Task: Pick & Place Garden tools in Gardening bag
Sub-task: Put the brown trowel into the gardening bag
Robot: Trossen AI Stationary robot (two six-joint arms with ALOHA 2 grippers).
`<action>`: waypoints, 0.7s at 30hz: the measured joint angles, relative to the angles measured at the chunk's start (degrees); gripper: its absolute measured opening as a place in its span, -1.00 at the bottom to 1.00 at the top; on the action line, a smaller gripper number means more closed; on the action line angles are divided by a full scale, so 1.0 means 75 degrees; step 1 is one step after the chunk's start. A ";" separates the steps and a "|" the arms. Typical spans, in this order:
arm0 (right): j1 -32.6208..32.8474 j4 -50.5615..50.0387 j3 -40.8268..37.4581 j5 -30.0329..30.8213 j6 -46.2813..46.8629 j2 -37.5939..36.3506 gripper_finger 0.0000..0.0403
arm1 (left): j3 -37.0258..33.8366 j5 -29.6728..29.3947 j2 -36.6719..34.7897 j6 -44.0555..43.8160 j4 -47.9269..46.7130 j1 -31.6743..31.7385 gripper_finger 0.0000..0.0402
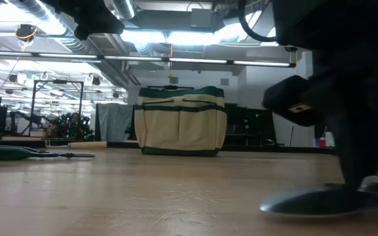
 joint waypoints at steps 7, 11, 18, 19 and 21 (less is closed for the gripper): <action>0.0016 0.0003 -0.0003 -0.0044 0.0050 0.0000 -0.65 | 0.0000 -0.0002 0.0000 -0.0001 0.0000 0.0000 -0.57; 0.0016 0.0007 -0.0003 -0.0041 0.0051 0.0000 -0.66 | 0.0000 -0.0002 0.0000 0.0000 0.0000 0.0000 -0.57; -0.0074 0.0017 -0.0006 -0.0050 0.0050 0.0000 -0.66 | 0.0000 0.0001 0.0000 -0.0001 0.0000 0.0000 -0.57; -0.0097 0.0017 -0.0006 -0.0050 0.0050 0.0000 -0.66 | 0.0000 0.0001 0.0000 -0.0001 0.0000 0.0000 -0.57; -0.0140 0.0017 -0.0006 -0.0058 0.0044 -0.0008 -0.66 | 0.0000 -0.0002 0.0000 0.0001 0.0000 0.0000 -0.57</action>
